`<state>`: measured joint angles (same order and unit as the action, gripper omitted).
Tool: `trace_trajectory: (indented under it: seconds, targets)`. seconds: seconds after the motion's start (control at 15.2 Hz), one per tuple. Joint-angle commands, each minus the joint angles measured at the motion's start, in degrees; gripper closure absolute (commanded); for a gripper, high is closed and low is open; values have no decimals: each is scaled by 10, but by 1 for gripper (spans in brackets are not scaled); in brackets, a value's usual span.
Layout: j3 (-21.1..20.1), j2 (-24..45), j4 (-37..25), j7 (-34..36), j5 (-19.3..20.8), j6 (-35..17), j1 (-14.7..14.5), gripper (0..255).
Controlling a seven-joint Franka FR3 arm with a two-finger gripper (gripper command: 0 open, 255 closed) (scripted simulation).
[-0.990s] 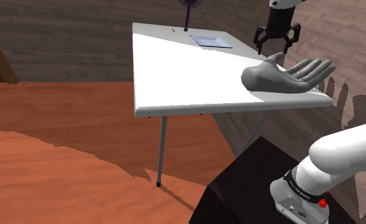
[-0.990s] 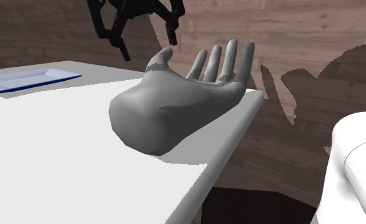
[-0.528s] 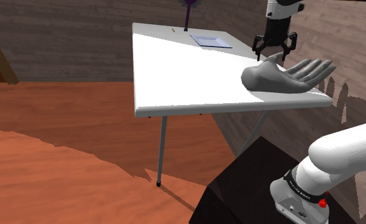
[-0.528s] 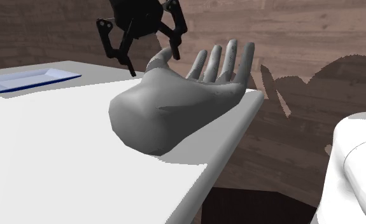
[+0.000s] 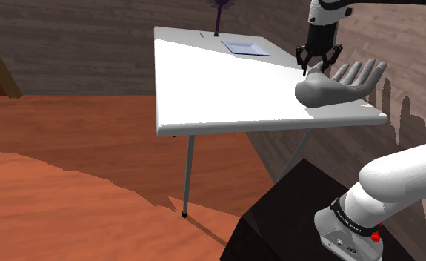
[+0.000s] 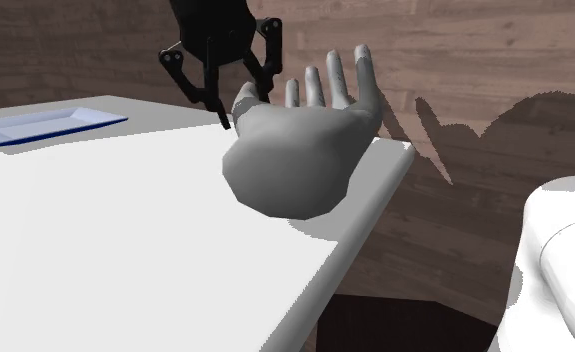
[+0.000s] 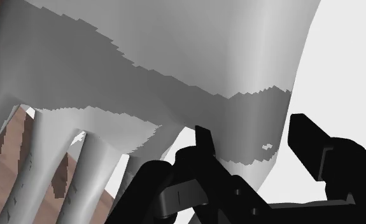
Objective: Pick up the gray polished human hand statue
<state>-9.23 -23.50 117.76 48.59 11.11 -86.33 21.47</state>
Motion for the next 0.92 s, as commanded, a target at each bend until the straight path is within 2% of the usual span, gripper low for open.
trace_trajectory:
  seconds: [0.0, 0.2, 0.86]
  targets:
    - [0, 0, 0, 0, 0, 1, 0, 255]
    - [-1, 0, 1, 0, 0, 0, 0, 255]
    - [-3, 18, -92, -14, 4, 75, 3, 255]
